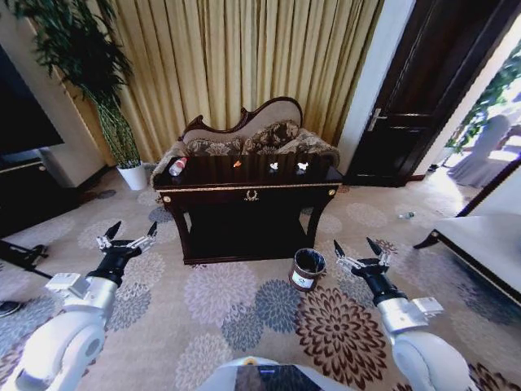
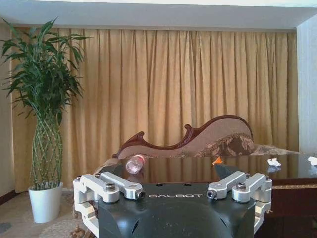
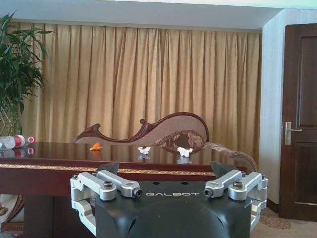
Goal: Move to the front of the table and place the trash on the table into the trash bin.
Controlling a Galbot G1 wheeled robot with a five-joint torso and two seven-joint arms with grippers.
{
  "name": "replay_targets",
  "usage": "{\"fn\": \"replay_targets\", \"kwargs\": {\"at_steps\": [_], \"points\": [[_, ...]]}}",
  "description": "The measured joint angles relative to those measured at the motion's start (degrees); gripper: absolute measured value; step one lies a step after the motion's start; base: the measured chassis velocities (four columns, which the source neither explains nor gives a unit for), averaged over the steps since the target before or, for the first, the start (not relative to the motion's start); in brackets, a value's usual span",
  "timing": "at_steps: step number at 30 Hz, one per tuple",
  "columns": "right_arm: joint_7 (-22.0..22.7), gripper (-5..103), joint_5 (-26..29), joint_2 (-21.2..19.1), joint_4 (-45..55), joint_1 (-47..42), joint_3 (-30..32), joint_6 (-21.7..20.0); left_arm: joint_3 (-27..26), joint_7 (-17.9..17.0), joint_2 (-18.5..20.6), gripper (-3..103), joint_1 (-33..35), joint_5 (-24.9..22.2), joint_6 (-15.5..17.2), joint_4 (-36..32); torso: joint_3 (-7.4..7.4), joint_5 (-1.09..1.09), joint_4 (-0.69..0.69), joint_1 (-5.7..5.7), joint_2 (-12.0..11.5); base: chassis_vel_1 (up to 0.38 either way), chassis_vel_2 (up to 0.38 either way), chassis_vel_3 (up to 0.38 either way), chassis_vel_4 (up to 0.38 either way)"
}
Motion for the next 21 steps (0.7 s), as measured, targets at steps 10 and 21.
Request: {"fn": "replay_targets", "kwargs": {"at_steps": [10, 21], "points": [[0.0, 100, -0.3, 0.2, -0.3, 0.1, -0.1, -0.1, 0.5, 0.3, 0.7, 100, -0.6, 0.0, -0.1, 0.6, 0.0, 0.01, -0.01, 0.0, 0.0, -0.152, 0.147, 0.156, -0.143], [-0.2, 100, -0.5, 0.1, -0.4, 0.2, -0.3, -0.1, 1.2, 0.3, 0.7, 100, -1.0, 0.0, 0.0, 0.9, 0.0, 0.02, -0.02, -0.01, 0.0, -0.143, 0.15, 0.145, -0.149]]}}
